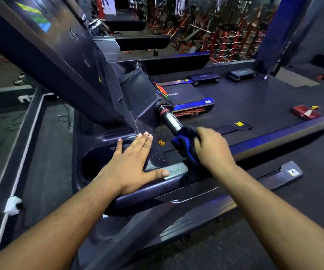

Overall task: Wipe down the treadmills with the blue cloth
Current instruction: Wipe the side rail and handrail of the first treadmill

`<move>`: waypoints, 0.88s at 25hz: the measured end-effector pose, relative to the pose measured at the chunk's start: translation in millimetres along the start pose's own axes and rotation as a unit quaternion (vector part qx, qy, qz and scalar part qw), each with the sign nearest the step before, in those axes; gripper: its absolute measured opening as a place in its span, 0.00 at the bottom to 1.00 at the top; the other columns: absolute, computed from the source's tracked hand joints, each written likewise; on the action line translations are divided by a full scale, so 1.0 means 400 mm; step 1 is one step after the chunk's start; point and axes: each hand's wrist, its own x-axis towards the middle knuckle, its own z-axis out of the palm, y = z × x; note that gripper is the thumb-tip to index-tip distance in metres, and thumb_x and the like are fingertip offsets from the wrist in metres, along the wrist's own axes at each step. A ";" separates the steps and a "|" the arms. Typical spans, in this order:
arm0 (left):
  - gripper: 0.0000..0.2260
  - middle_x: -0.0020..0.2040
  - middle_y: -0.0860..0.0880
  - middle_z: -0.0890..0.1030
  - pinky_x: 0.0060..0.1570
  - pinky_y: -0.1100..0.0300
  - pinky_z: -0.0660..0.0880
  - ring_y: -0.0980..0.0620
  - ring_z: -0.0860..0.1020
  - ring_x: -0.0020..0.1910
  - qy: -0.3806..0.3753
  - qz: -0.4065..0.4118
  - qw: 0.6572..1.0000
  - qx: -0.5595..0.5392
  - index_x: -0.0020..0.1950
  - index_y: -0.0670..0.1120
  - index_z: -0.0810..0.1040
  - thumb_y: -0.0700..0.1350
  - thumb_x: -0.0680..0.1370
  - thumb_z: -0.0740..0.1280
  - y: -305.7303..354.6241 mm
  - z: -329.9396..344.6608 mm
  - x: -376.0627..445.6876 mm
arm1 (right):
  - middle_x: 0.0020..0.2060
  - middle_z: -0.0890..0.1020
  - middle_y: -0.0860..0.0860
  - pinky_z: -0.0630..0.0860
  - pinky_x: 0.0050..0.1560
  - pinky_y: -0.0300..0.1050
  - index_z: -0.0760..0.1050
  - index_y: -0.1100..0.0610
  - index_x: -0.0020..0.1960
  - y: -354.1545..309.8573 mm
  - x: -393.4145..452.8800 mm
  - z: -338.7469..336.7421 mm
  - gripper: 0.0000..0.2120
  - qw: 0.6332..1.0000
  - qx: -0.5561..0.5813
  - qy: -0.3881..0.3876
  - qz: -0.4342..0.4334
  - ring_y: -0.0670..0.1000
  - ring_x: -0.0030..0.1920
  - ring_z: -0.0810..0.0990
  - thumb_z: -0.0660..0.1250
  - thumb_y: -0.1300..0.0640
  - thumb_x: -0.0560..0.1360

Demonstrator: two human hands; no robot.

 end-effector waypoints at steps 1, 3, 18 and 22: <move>0.51 0.79 0.56 0.34 0.76 0.42 0.35 0.59 0.33 0.77 -0.003 -0.003 1.000 -0.001 0.80 0.51 0.34 0.82 0.67 0.42 0.000 0.002 -0.001 | 0.55 0.80 0.59 0.73 0.54 0.57 0.75 0.56 0.59 -0.008 0.034 0.001 0.12 0.999 0.020 0.027 0.000 0.64 0.56 0.78 0.59 0.57 0.78; 0.51 0.79 0.56 0.34 0.76 0.42 0.34 0.59 0.33 0.77 0.005 -0.011 1.000 0.001 0.80 0.50 0.34 0.81 0.67 0.42 -0.005 0.004 0.002 | 0.68 0.72 0.58 0.69 0.65 0.64 0.66 0.53 0.73 -0.031 0.086 0.016 0.21 0.999 -0.023 -0.040 -0.001 0.63 0.66 0.73 0.58 0.53 0.80; 0.54 0.79 0.54 0.33 0.76 0.42 0.33 0.59 0.32 0.76 -0.008 -0.025 1.000 -0.012 0.79 0.50 0.33 0.83 0.65 0.41 -0.003 0.003 0.004 | 0.80 0.50 0.58 0.61 0.75 0.55 0.44 0.40 0.80 0.044 0.117 0.069 0.35 0.958 -0.063 -0.260 -0.108 0.65 0.75 0.62 0.58 0.38 0.80; 0.54 0.79 0.55 0.33 0.76 0.41 0.34 0.59 0.32 0.77 -0.018 -0.024 1.000 -0.002 0.80 0.50 0.33 0.83 0.65 0.43 0.005 0.001 0.006 | 0.80 0.46 0.58 0.63 0.73 0.54 0.45 0.36 0.79 -0.014 0.171 0.104 0.35 0.970 -0.036 -0.220 -0.099 0.66 0.73 0.66 0.61 0.42 0.80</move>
